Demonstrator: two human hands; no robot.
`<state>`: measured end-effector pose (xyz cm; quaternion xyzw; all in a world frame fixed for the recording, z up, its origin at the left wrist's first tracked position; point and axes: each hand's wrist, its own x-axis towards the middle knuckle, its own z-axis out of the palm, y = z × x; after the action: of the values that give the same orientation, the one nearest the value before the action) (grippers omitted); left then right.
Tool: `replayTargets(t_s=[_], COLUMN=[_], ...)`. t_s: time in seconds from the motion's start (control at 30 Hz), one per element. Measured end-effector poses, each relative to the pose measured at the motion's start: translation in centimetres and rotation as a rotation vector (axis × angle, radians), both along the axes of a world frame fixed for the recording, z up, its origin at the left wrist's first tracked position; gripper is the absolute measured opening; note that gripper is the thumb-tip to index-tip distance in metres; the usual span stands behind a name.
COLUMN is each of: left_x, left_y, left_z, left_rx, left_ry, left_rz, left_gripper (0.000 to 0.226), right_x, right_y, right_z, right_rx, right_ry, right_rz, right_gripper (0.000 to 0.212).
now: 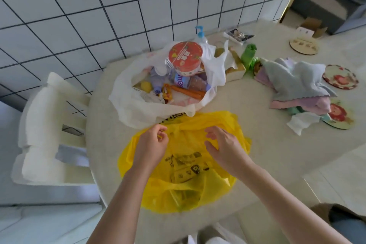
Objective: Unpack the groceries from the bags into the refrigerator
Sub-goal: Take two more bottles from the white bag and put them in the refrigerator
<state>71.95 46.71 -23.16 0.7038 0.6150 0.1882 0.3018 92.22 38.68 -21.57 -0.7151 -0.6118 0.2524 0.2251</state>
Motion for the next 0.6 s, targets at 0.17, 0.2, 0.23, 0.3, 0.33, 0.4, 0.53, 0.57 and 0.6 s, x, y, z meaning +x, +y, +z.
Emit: replayTargets(t_s=[0.17,0.2,0.23,0.3,0.33,0.4,0.53,0.57,0.6], left_x=[0.8,0.9,1.0,1.2,1.3,1.6,2.3,2.4,2.6], left_y=[5.1,6.1,7.1,9.0,9.9,11.8,15.1,15.6,16.0], left_z=[0.4,0.5,0.5,0.5,0.4,0.2,-1.0,-1.5,-2.1], left_rx=[0.027,0.025,0.019,0.001,-0.009,-0.029,-0.080,-0.096,-0.108], left_ry=[0.039,0.052,0.064,0.088,0.103,0.130,0.152,0.155,0.162], left_rz=[0.004,0.008,0.010,0.011,0.012,0.017,0.050,0.065,0.081], left_gripper=[0.019,0.020,0.021,0.025,0.026,0.027,0.029,0.029,0.030], right_x=[0.5,0.8,1.0,1.5,1.7,2.2,2.9,3.0,3.2], right_y=[5.9,7.2,8.4,11.1,12.5,15.3,20.5,21.5,22.4], right_z=[0.3,0.2,0.2,0.2,0.2,0.2,-0.6,-1.2,-1.8], right_rx=[-0.030,-0.033,-0.038,-0.048,-0.045,-0.040,-0.065,-0.091,-0.116], right_ry=[-0.001,0.001,-0.002,-0.011,-0.016,-0.024,-0.065,-0.080,-0.095], right_rz=[0.068,0.082,0.095,0.119,0.128,0.132,0.137,0.130,0.117], right_gripper=[0.034,0.034,0.033,0.030,0.029,0.028,0.031,0.033,0.035])
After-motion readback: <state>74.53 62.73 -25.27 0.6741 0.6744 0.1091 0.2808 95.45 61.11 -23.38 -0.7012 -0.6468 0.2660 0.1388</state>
